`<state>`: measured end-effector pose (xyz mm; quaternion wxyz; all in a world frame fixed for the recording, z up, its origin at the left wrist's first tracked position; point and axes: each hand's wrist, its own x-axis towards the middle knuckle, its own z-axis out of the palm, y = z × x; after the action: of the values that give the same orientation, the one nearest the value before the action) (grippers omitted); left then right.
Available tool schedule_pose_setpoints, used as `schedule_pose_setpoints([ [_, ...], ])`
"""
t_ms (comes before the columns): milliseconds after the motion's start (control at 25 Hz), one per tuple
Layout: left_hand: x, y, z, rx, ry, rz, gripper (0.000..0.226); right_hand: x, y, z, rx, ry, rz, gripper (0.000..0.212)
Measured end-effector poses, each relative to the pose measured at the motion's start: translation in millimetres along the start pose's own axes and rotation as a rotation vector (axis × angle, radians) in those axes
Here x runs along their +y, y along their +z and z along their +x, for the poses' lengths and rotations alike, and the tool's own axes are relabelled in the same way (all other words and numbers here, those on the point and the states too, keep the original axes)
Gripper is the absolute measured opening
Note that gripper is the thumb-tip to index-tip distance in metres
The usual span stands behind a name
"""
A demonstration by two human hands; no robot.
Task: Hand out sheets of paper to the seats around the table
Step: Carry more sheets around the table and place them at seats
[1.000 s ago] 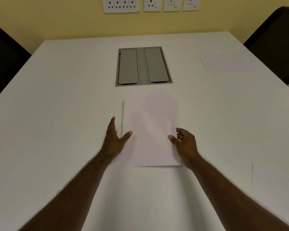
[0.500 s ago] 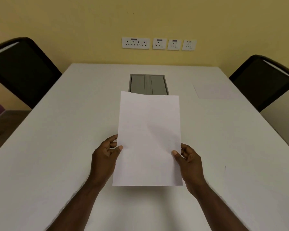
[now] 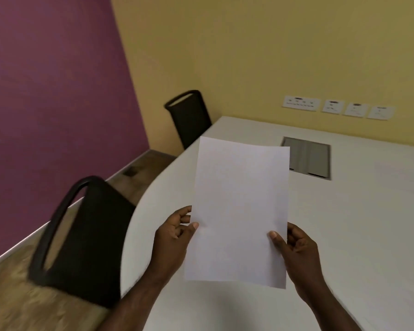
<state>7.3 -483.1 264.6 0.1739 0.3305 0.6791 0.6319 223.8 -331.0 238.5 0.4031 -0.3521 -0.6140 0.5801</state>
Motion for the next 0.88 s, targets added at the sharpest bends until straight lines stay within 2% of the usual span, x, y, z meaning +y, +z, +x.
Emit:
schedule_pose_setpoints([
  [240, 26.6, -101.7, -103.1, 0.258, 0.03, 0.006, 0.034, -41.6, 67.2, -58.5, -0.291, -0.052, 0.04, 0.017],
  [480, 46.3, -214.9, -176.9, 0.499, 0.077, 0.035, 0.036, -78.9, 178.4, -115.6, -0.558, -0.114, 0.036, 0.017],
  [760, 47.5, -368.6, -203.8, 0.648, 0.122, 0.22, 0.043, -100.2, 343.1, -177.5, -0.674, -0.173, 0.014, 0.025],
  [880, 44.7, -439.2, -202.7, 0.665, 0.138, 0.293, 0.046, -101.4, 411.4, -201.6, -0.676, -0.211, 0.029, 0.019],
])
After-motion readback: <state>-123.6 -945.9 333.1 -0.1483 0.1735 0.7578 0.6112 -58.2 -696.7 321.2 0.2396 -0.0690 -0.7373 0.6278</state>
